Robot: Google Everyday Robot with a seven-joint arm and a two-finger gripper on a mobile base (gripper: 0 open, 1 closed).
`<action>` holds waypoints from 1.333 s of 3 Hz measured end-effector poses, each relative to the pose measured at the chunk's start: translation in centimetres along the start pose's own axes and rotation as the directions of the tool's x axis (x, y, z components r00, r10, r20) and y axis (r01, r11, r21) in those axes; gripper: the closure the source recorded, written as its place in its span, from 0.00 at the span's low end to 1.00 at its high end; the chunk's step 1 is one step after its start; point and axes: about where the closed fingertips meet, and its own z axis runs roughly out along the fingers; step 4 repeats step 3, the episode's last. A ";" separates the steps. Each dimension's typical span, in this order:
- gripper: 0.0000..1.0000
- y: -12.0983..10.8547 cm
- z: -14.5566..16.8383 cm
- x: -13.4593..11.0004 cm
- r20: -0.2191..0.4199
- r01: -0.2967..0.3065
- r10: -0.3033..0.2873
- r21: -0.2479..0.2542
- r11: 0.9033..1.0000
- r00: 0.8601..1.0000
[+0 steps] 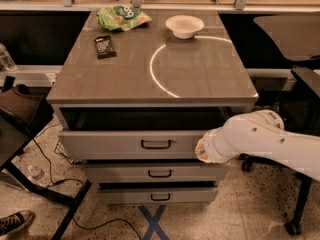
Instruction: Close top drawer
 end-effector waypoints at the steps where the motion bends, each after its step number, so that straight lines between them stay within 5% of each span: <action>1: 1.00 -1.3 0.5 0.7 0.008 0.003 -0.003 0.018 1.000 1.000; 4: 1.00 -2.7 1.1 1.1 0.025 0.009 -0.010 0.041 0.999 1.000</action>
Offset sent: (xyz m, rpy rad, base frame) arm 0.0663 -0.0046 0.0045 0.0537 -0.0652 0.0195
